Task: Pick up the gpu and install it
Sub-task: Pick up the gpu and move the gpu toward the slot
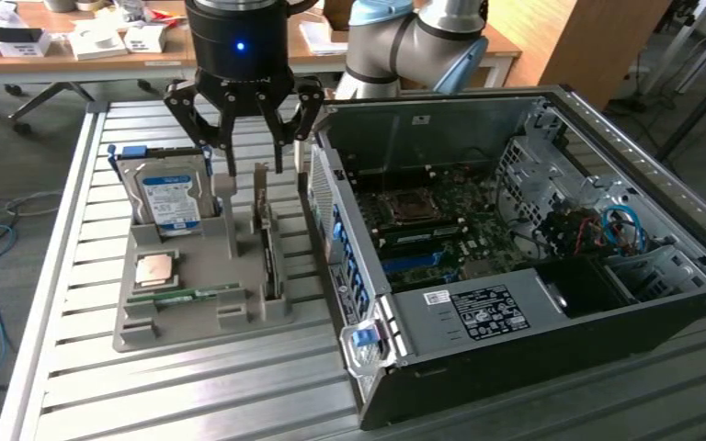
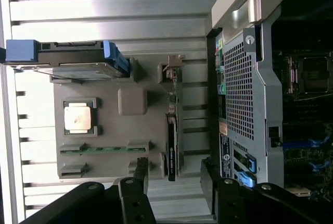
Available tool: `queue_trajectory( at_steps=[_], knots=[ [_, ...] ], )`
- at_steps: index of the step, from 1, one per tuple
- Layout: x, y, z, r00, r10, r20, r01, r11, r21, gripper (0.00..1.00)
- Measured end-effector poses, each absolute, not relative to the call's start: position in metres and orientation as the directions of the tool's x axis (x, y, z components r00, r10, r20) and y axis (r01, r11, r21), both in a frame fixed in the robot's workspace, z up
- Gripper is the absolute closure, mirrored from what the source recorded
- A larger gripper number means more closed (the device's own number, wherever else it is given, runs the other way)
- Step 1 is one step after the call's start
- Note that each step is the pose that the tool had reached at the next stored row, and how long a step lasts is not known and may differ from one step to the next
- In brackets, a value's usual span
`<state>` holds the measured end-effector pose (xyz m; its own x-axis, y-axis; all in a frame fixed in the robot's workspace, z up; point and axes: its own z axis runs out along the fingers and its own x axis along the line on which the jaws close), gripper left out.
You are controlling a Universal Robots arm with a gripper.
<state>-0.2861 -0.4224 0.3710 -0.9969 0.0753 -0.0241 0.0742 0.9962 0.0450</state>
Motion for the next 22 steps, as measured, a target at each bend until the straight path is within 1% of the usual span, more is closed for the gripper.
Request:
queue_trajectory(
  at_steps=[10, 22],
  knots=[
    [-0.284, -0.422, 0.371, -0.997, 0.075, -0.024, 0.074, 0.996, 0.045, 0.47],
    [-0.284, -0.422, 0.360, -0.997, 0.075, -0.024, 0.074, 0.996, 0.045, 0.47]
  ],
)
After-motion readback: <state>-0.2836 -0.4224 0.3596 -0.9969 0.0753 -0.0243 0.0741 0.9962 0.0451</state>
